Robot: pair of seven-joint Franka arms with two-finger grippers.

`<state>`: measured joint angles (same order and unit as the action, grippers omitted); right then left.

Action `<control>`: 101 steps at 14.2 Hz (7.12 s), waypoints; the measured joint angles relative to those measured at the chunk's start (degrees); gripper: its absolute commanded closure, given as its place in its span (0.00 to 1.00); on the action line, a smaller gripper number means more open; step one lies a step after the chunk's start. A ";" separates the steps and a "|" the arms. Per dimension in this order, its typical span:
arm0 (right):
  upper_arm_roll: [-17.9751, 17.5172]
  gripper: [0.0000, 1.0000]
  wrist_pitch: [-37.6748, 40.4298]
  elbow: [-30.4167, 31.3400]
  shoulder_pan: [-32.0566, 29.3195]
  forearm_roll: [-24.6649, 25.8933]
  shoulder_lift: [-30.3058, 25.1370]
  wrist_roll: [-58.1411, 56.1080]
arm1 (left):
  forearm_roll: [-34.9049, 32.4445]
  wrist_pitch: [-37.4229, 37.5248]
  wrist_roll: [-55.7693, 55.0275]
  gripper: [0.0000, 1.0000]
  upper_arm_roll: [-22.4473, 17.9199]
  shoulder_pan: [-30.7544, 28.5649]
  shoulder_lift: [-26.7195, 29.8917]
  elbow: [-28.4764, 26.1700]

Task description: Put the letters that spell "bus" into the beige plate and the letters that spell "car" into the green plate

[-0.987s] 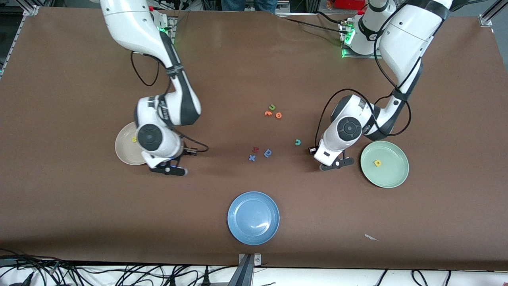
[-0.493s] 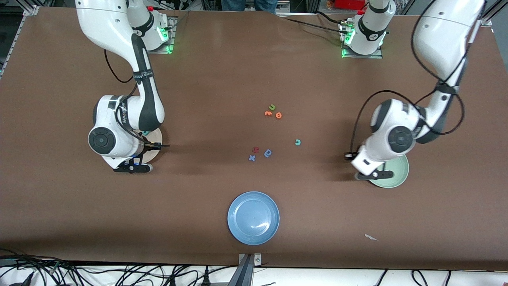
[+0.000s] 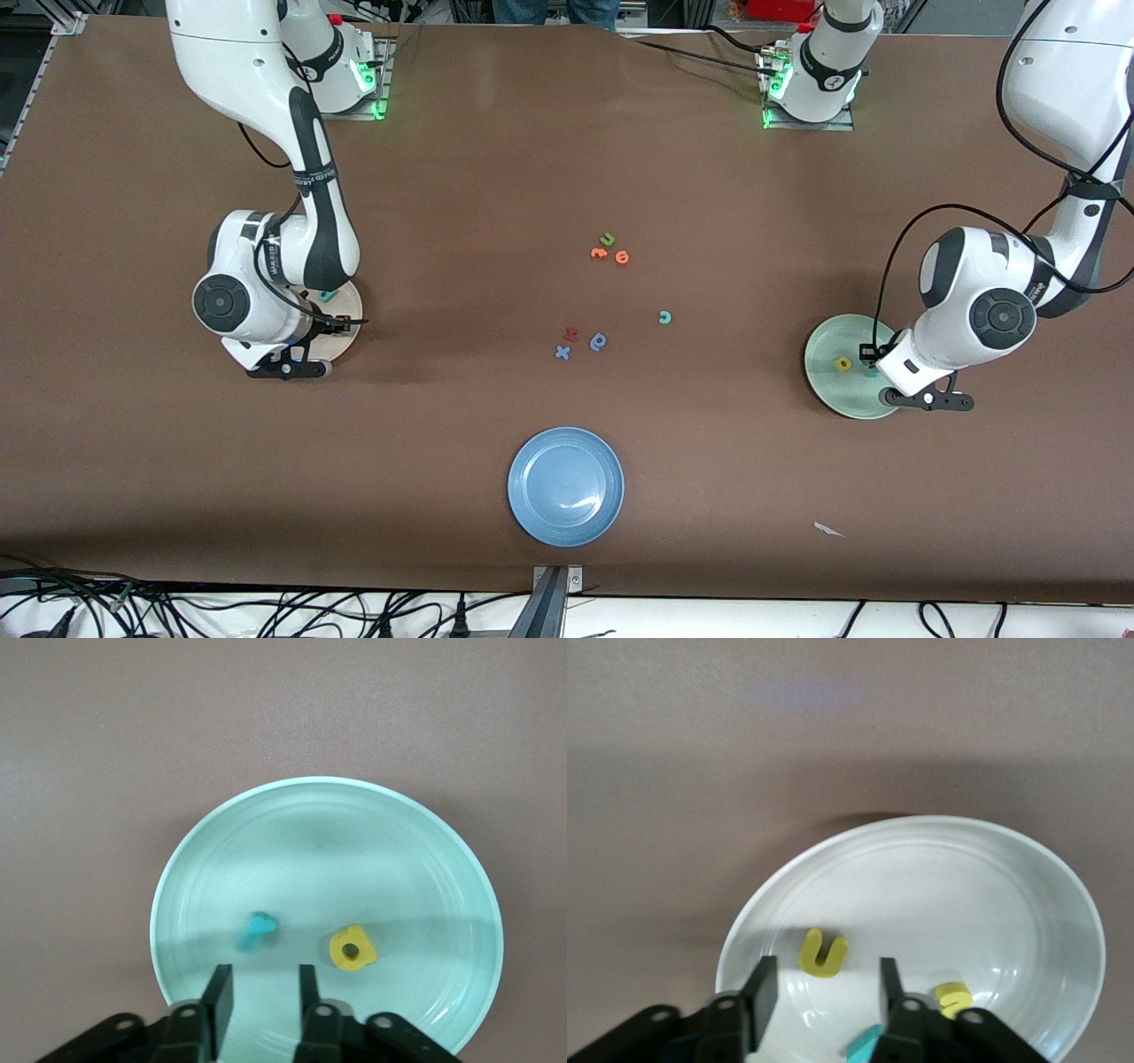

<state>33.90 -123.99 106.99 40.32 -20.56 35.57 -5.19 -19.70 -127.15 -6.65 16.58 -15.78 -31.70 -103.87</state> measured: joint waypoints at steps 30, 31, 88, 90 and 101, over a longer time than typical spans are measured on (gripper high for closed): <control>-33.92 0.00 29.21 -8.73 -36.12 20.67 -37.25 8.02 | 5.23 -12.45 -41.41 0.52 6.47 25.47 -6.53 -3.66; -33.18 0.00 29.21 -8.42 -36.13 20.29 -37.22 8.02 | 5.13 -12.45 -41.40 0.54 6.46 25.49 -6.53 -3.67; -32.66 0.00 27.93 -8.81 -35.69 20.29 -36.79 8.04 | 17.24 36.96 6.21 0.00 -16.04 15.88 18.10 18.23; -32.65 0.00 27.93 -8.83 -35.70 20.29 -36.79 8.04 | 17.32 37.46 6.79 0.00 -17.28 17.34 21.72 17.99; -32.58 0.00 27.94 -8.83 -35.72 20.31 -36.79 8.04 | 17.32 37.43 7.65 0.00 -18.39 17.77 25.11 16.39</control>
<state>1.32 -96.05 98.16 4.61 -0.25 -1.22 2.85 -2.38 -89.73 1.00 -1.81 1.98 -6.60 -87.48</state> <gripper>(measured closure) 0.000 0.000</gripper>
